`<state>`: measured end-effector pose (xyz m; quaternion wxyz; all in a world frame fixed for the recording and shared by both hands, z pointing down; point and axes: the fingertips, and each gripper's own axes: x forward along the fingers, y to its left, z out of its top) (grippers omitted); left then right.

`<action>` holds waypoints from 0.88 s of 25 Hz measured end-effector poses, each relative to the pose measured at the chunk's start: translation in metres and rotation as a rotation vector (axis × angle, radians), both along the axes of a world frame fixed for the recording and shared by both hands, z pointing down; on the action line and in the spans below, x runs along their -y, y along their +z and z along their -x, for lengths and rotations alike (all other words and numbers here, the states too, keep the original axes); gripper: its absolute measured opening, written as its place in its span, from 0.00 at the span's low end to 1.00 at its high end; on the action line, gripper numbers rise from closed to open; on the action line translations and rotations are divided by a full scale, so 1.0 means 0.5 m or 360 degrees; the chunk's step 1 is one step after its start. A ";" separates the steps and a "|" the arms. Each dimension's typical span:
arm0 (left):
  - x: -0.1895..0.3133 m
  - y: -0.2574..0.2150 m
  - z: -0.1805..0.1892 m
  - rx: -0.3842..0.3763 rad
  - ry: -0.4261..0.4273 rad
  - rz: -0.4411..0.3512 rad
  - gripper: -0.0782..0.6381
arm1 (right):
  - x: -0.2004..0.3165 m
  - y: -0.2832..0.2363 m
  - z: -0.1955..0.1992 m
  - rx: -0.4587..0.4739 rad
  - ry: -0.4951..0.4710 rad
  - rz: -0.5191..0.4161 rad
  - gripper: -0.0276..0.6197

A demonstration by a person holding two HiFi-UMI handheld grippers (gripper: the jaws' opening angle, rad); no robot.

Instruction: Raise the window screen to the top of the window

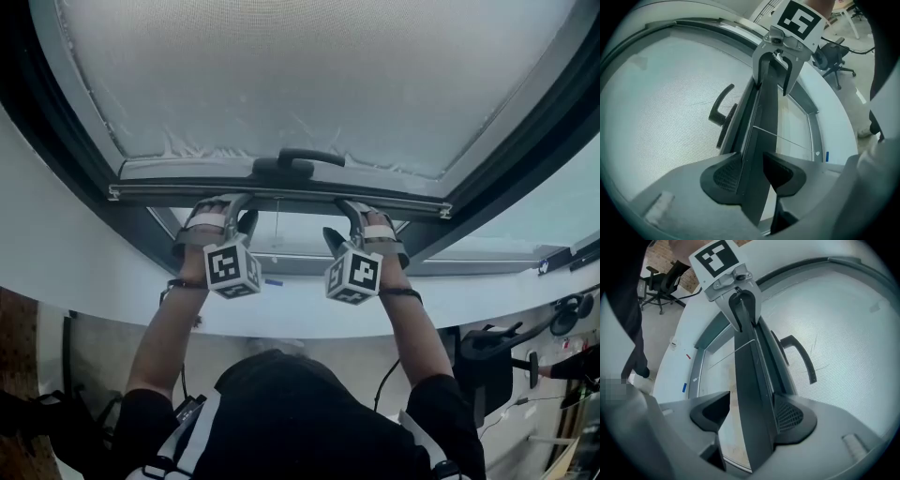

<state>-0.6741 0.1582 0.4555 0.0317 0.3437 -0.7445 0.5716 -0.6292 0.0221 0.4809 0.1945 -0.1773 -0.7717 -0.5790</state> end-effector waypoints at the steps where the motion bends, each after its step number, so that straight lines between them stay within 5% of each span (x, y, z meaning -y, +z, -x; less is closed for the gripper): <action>1: -0.001 -0.001 0.001 -0.0010 -0.0002 -0.0018 0.31 | 0.000 0.000 0.001 -0.0007 0.0003 -0.0007 0.49; 4: -0.003 -0.002 -0.001 -0.0059 0.0014 -0.0020 0.32 | 0.004 -0.005 0.005 -0.0007 -0.0013 -0.0066 0.48; 11: -0.009 0.004 0.000 -0.0140 0.0083 0.0197 0.30 | 0.006 -0.002 0.005 -0.0077 -0.0006 -0.0091 0.48; 16: -0.005 -0.004 0.000 0.0013 0.0087 0.0179 0.31 | 0.009 -0.012 0.007 0.0003 -0.0003 -0.0131 0.47; 22: -0.002 -0.012 0.002 -0.0042 0.0019 0.0059 0.30 | 0.006 -0.013 0.007 0.0058 0.0026 -0.0119 0.44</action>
